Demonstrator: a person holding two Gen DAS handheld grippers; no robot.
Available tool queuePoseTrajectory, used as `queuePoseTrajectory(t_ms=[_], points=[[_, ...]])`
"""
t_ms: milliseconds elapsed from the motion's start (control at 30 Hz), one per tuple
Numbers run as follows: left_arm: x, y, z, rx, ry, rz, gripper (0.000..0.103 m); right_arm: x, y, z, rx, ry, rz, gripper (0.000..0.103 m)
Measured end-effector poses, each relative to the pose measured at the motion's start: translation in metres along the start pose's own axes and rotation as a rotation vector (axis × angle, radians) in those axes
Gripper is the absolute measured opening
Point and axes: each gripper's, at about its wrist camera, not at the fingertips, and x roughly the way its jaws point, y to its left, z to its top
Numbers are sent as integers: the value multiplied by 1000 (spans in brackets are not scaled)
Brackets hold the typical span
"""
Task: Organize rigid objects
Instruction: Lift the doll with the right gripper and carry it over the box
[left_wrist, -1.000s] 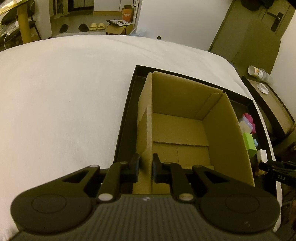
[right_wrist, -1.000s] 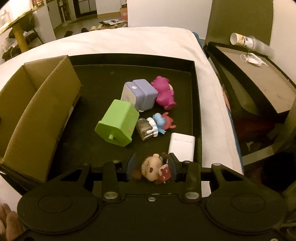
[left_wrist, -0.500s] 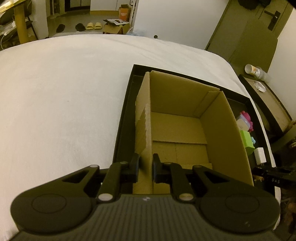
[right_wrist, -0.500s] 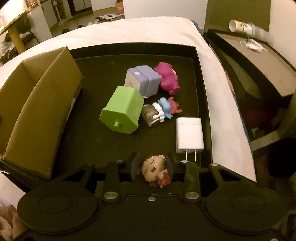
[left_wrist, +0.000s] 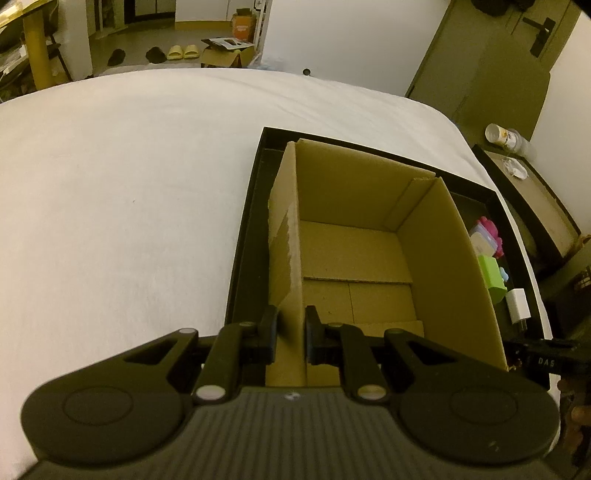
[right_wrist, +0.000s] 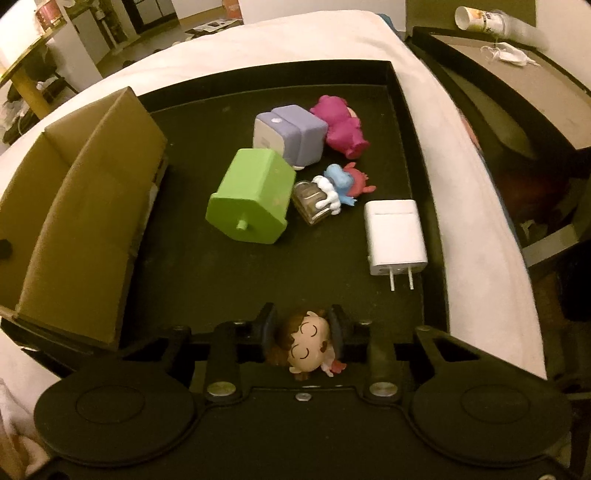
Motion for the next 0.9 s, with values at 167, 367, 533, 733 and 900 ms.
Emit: queuePoseTrajectory(t_ms=[167,367,533,733,900], points=[[0,-1,1,2,1,4,14,-10,13,3,-49,-18,17,30],[1,-2,3,9,2,9,13,-24,25,13,-84,-54,35,30],[1,-3,3,2,8,17,13,-40,39,24,-120,-86,52,30],[2,-6,4,7,12,30,12,-58,55,42,-149,-133,79,30],[6,-4,6,-1,23,37,12,-69,70,56,-177,-167,99,30]])
